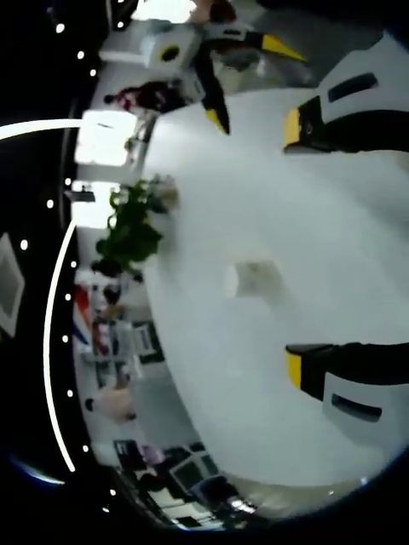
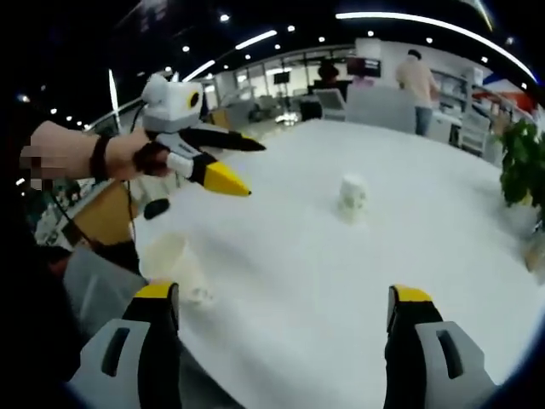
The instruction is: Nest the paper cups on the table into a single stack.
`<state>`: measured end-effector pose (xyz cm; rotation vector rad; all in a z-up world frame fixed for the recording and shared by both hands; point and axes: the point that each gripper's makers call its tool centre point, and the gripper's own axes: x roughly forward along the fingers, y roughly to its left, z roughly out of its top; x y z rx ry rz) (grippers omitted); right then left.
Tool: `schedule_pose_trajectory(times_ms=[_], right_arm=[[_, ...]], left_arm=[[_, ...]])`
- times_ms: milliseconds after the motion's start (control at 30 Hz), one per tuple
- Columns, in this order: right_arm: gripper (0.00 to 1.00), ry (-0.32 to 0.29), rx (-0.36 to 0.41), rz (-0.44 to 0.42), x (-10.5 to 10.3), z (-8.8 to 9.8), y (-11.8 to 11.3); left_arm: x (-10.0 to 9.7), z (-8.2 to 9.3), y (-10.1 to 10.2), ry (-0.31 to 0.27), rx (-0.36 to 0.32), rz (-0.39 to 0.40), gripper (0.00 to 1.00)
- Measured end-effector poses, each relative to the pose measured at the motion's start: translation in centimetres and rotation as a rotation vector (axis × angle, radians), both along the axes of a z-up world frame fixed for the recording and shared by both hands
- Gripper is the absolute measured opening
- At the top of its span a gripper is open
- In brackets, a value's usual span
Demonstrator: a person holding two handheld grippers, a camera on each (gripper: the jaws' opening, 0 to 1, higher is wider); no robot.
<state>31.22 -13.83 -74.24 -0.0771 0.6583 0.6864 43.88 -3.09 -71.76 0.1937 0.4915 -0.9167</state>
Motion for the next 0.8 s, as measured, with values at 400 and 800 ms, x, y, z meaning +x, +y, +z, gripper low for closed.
schedule_pose_trajectory(times_ms=[400,800], right_arm=[[1.00,0.025,0.020,-0.016,1.0,-1.0,-1.2],[1.00,0.033,0.033,-0.045,2.4,-1.3,-2.6]], left_arm=[[2.8,-1.7,-1.7,0.018,0.035,-0.022,0.89],[5.7,-2.9,-4.2,0.034,0.043,-0.041,0.89]])
